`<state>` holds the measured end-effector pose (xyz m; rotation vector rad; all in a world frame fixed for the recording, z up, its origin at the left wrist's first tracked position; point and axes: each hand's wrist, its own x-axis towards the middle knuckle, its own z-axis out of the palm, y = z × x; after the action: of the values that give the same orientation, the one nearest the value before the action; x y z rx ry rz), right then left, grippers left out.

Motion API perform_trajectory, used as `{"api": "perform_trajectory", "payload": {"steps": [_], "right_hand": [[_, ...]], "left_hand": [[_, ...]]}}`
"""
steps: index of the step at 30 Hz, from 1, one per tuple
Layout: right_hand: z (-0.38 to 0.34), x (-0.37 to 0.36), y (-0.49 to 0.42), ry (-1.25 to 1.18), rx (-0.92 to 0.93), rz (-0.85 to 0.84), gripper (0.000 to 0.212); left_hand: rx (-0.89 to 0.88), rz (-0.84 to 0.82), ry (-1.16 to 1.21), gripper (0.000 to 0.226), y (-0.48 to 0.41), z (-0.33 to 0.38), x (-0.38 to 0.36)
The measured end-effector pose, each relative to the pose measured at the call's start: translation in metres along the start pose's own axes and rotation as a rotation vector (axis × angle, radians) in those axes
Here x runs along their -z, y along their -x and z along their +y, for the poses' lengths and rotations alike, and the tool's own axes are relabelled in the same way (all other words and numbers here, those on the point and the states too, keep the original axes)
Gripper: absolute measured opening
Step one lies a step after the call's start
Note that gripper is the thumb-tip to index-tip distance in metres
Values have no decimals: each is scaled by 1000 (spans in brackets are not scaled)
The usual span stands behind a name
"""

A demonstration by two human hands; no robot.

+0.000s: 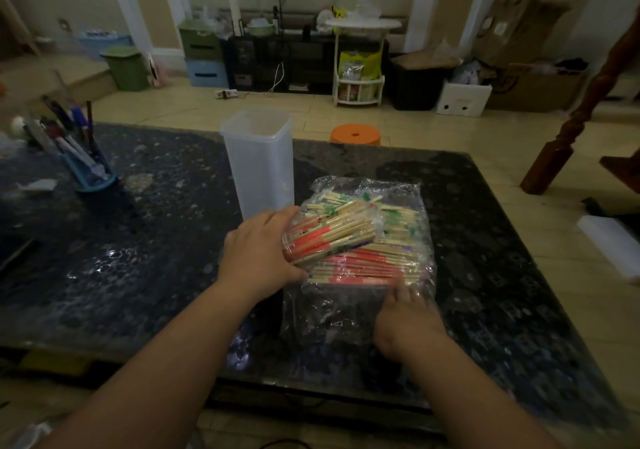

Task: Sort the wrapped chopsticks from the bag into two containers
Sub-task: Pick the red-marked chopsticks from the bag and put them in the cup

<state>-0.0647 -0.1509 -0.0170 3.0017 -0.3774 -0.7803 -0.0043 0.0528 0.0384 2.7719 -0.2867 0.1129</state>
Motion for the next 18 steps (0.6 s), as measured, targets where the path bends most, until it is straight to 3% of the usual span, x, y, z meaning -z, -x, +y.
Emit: {"api": "perform_trajectory", "payload": {"steps": [3,10,14,18], "right_hand": [[2,-3,-2,23,33,40,69],[4,-10,-4,-47,-96,44,73],[6,-16,-9,-101,-48,106,78],[7,-24,-17,-326,83,219,79]], "left_hand": [[-5,4,-1,111,0,-1,0],[-11,3,7,112,-1,-3,-2],[-10,-5,10,111,-1,-2,-3],[-11,-8,6,110,0,-1,-1]]}}
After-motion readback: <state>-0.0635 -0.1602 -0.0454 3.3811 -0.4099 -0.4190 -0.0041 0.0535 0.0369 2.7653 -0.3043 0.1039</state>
